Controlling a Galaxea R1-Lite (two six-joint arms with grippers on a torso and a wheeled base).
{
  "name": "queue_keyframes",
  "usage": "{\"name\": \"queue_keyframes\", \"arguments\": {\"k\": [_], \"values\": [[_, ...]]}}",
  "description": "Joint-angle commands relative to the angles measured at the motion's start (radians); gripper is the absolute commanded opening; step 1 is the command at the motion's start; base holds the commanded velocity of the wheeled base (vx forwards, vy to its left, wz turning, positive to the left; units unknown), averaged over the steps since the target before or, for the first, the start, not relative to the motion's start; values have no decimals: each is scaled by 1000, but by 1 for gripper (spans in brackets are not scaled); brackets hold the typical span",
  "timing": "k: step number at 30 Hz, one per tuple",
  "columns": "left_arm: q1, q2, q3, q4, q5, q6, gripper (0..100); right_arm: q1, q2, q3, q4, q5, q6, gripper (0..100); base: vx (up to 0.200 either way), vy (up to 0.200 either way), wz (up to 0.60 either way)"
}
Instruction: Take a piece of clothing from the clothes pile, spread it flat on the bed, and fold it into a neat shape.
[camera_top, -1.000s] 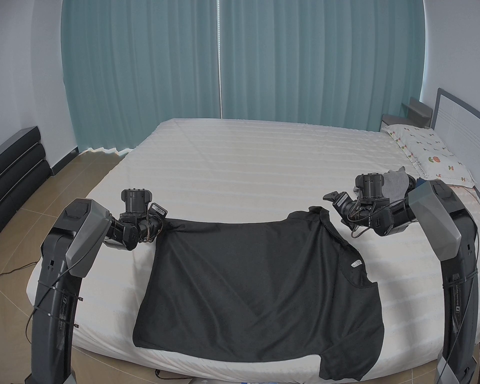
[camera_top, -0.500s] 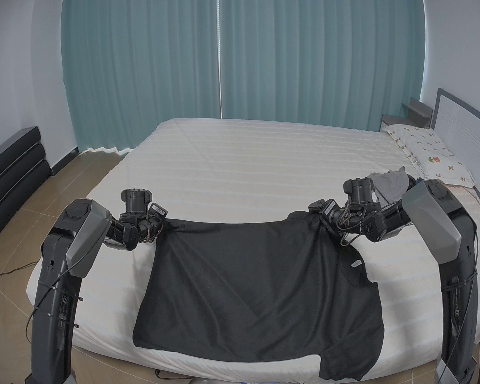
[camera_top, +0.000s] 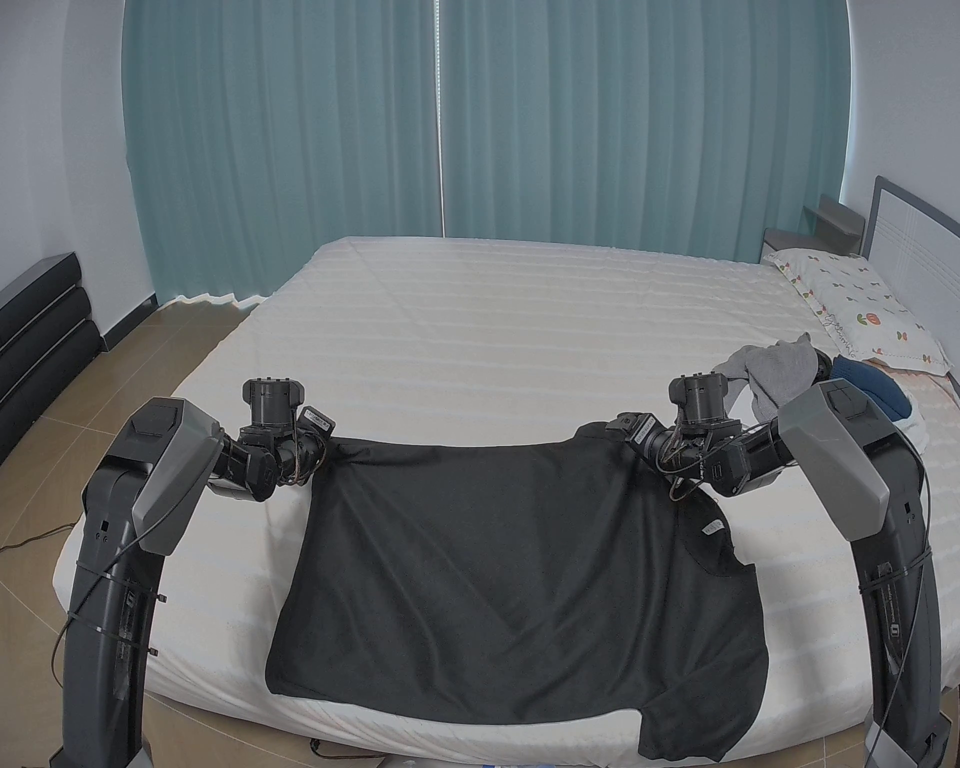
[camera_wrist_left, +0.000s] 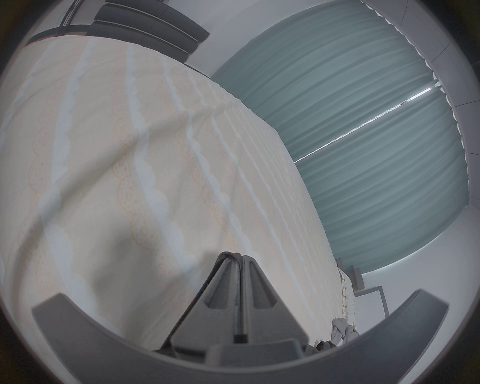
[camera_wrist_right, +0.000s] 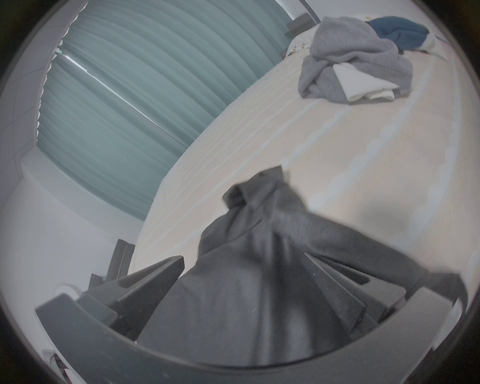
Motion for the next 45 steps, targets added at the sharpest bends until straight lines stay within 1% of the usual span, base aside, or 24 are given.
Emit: {"name": "queue_keyframes", "arguments": {"k": [1,4,13,16,17,18,22,23,27,28,29,31,37,38,43,45], "values": [[0,1,0,0,0,0,0,-42,59,-53,-4,-26,-25,100,0,0,0],[0,1,0,0,0,6,0,-68,76,-82,-6,-46,-33,100,0,0,0],[0,3,0,-2,0,14,0,-113,56,-82,-63,-48,-51,100,0,0,0],[0,3,0,-2,0,14,0,-132,54,-63,-66,-31,-90,100,0,0,0],[0,3,0,-2,0,14,0,-132,54,-63,-66,-31,-90,100,0,0,0],[0,4,0,-2,0,14,0,-143,62,-56,-67,-14,-123,100,0,0,0],[0,4,0,-2,0,14,0,-160,70,-24,-98,15,-185,100,0,0,0],[0,3,0,-2,0,15,0,-165,70,6,-132,37,-211,100,0,0,0],[0,4,0,-2,0,15,0,-171,68,76,-221,87,-254,100,0,0,0],[0,4,0,-2,0,15,0,-171,68,76,-221,87,-254,100,0,0,0],[0,4,0,-2,0,15,0,-169,70,88,-231,96,-278,100,0,0,0],[0,4,0,-2,0,15,0,-166,81,87,-236,96,-295,100,0,0,0],[0,4,0,-2,0,15,0,-159,110,50,-236,95,-305,100,0,0,0],[0,4,-2,-2,0,15,0,-159,110,50,-236,96,-305,0,0,0,0],[0,9,-3,-3,2,17,0,-157,105,46,-248,95,-305,0,0,0,0],[-1,9,-6,-5,25,15,0,-159,102,46,-264,95,-305,0,0,0,0]]}}
